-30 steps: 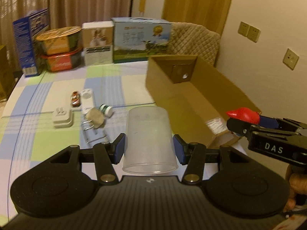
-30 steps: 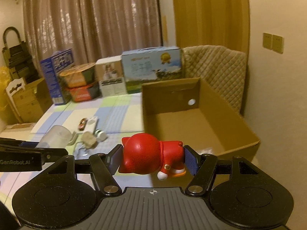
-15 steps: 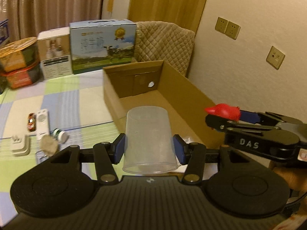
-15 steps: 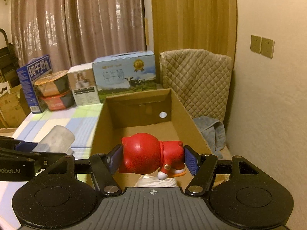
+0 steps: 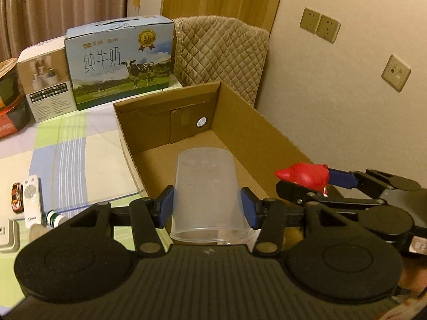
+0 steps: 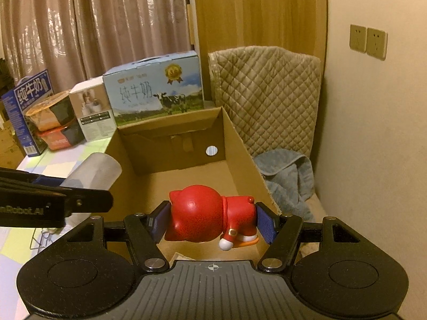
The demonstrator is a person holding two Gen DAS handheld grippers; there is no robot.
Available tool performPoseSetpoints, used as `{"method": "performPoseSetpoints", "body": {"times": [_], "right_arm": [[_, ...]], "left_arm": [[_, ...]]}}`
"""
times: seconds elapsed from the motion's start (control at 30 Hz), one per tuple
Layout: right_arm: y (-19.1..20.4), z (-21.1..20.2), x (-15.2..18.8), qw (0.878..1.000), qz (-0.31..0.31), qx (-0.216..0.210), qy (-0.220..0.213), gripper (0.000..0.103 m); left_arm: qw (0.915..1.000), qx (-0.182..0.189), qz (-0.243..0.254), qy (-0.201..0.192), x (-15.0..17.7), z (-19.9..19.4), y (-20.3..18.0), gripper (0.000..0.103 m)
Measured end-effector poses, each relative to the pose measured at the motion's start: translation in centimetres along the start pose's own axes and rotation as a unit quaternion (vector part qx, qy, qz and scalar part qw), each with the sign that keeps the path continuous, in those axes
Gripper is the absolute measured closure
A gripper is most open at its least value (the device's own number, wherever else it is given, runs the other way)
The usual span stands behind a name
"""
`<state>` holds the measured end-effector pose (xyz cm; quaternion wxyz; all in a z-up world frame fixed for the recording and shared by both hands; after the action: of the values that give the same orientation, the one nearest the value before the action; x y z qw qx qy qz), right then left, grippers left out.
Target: Organize rigid objects
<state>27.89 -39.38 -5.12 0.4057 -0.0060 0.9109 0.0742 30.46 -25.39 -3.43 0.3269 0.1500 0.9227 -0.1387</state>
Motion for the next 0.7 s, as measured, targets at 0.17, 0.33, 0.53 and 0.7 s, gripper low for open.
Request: {"method": "performPoseSetpoints", "body": {"times": [0.17,0.33,0.53,0.7], "right_arm": [[-0.2,1.4,0.2,1.000,0.003,-0.002,0.012,0.039],[-0.5,2.4,0.2,1.000,0.002,0.001,0.019,0.039],[-0.9,3.0,0.1,1.000,0.002,0.005,0.023,0.039],[-0.8,3.1,0.1,1.000,0.003,0.006,0.024,0.039]], "left_arm": [[1.0000,0.000,0.004,0.007,0.0,1.4,0.1,0.055],[0.9999,-0.001,0.005,0.012,0.2,2.3,0.3,0.055],[0.9999,-0.001,0.010,0.014,0.0,2.9,0.2,0.055],[1.0000,-0.005,0.001,0.004,-0.5,2.8,0.8,0.038]]}}
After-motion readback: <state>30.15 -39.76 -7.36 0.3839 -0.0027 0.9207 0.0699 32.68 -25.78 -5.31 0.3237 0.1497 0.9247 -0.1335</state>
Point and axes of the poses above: each gripper's, at about its wrist camera, not at the fingertips, and z roughly the way its jaws point, y to its left, x to its underside, the point moved 9 cm from there along z, roughly the way its jaws point, and after that the axes turned 3 degrees about y, right-handed, at the moved point
